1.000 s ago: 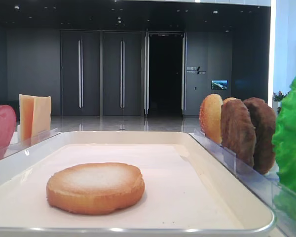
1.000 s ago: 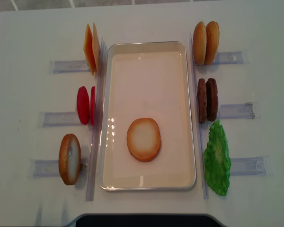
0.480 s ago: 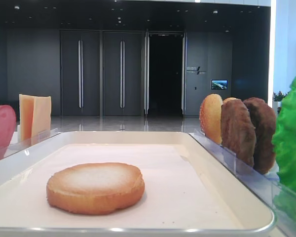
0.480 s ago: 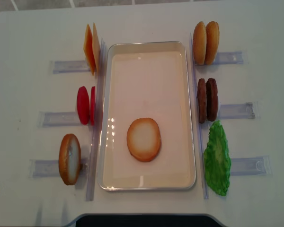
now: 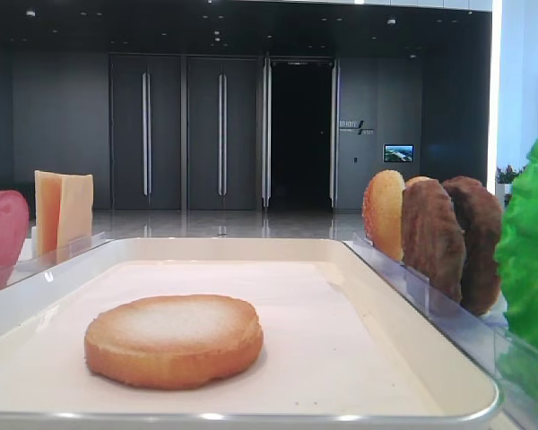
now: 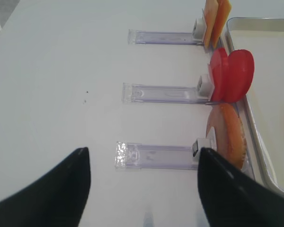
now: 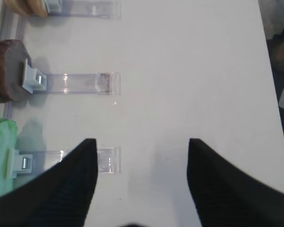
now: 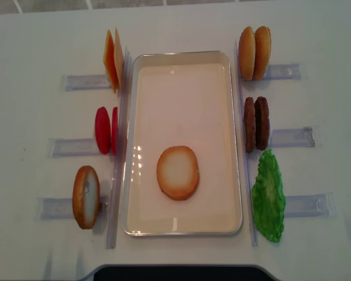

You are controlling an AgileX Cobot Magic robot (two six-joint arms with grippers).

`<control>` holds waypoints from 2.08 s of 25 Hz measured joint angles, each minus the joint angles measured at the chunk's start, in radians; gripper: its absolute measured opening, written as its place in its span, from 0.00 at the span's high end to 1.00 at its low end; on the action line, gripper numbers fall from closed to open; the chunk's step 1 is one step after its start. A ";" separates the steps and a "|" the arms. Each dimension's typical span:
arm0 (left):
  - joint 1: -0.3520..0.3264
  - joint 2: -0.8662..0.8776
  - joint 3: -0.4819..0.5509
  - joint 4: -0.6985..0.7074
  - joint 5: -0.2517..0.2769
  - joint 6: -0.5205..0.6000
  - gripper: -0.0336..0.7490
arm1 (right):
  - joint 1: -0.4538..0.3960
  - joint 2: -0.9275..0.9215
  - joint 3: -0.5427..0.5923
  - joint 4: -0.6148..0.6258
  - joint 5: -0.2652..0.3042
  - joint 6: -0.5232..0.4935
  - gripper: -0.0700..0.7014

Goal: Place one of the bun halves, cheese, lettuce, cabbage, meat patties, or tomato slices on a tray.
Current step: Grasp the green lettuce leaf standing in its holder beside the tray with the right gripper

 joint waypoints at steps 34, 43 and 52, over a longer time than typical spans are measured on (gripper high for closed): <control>0.000 0.000 0.000 0.000 0.000 0.000 0.27 | 0.430 0.123 -0.006 0.094 0.006 0.368 0.35; 0.000 0.000 0.000 0.000 0.000 0.000 0.27 | 0.696 0.229 -0.005 -0.145 0.005 0.545 0.35; 0.000 0.000 0.000 0.000 0.000 0.000 0.27 | 0.757 0.406 -0.005 -0.113 0.005 0.545 0.35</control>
